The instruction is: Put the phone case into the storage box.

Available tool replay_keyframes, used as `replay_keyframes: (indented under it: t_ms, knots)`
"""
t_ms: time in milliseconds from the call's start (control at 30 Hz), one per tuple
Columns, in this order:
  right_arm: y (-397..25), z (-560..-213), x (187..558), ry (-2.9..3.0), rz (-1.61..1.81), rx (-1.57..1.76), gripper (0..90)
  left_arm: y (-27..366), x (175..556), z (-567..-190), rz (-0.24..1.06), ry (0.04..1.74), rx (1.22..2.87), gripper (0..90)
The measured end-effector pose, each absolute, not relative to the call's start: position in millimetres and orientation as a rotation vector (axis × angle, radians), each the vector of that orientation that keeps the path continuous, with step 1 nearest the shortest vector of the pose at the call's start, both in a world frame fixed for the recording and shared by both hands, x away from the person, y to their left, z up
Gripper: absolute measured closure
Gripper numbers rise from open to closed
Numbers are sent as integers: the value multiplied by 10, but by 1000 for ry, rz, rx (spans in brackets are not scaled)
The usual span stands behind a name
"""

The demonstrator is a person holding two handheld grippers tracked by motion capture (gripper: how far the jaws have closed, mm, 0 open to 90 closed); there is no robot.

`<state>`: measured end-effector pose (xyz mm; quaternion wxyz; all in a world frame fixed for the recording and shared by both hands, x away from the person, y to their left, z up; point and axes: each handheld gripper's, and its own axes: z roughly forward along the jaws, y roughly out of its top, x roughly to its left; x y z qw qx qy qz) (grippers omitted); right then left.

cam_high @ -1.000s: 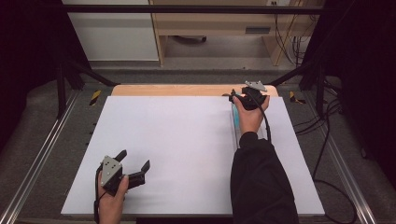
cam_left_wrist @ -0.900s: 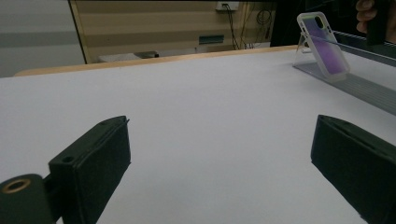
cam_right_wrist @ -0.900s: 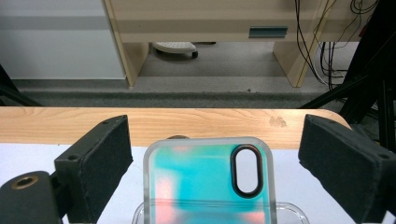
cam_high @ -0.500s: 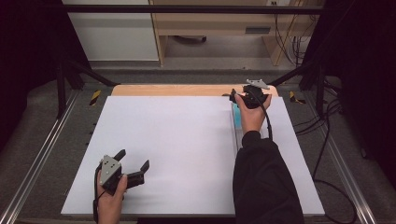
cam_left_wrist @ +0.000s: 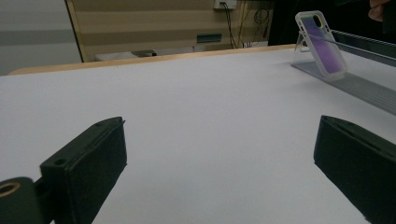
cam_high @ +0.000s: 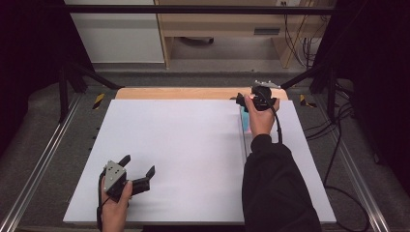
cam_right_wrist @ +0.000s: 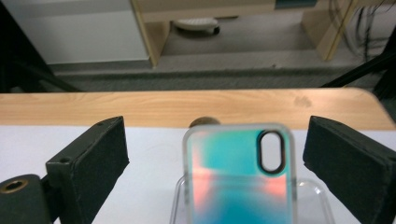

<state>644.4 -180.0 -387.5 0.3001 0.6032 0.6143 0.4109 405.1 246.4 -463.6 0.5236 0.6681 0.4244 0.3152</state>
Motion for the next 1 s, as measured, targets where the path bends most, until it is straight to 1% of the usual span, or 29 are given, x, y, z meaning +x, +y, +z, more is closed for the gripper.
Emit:
replay_keyframes:
  t_ms: [500, 633, 1000]
  knots:
    - [-1844, -3714, 6304, 1686, 1098, 1567, 72, 2452, 4038, -4632, 772, 1026, 1592, 17]
    - [-1862, -3718, 6275, 1722, 1074, 1611, 72, 2437, 4039, -4633, 769, 1023, 1595, 16]
    - [-1852, -3679, 6228, 1748, 1073, 1580, 70, 2447, 4044, -4634, 769, 1029, 1596, 16]
